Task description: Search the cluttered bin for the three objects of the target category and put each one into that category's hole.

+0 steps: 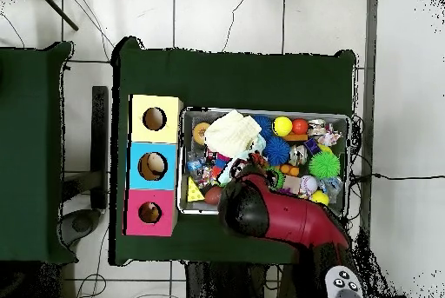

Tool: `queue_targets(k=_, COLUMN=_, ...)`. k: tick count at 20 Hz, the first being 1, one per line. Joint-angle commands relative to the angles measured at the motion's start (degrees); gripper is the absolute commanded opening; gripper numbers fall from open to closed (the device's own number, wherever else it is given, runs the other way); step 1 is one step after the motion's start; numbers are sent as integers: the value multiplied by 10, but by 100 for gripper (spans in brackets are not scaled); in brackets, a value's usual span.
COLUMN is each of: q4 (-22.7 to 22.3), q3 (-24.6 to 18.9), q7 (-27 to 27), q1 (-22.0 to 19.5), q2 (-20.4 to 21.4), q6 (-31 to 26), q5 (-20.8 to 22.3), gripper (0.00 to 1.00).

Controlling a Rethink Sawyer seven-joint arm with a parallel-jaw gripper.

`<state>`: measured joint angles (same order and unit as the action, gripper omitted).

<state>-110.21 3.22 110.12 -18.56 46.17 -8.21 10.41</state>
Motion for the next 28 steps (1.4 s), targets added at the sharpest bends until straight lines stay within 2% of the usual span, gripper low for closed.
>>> queue_targets(k=1, q4=-70, q3=-30, q7=67, q1=-12, q2=45, q6=-58, q5=-18, gripper=0)
queue_targets(k=11, q4=-114, q3=-42, q7=56, q1=-19, q2=120, q6=-128, q5=-52, gripper=0)
queue_targets(k=21, q4=-151, q3=-52, q7=68, q1=-12, q2=138, q6=-130, q5=-83, gripper=0)
queue_targets(k=28, q4=-177, q3=-54, q7=78, q1=8, q2=156, q6=-141, q5=-114, gripper=0)
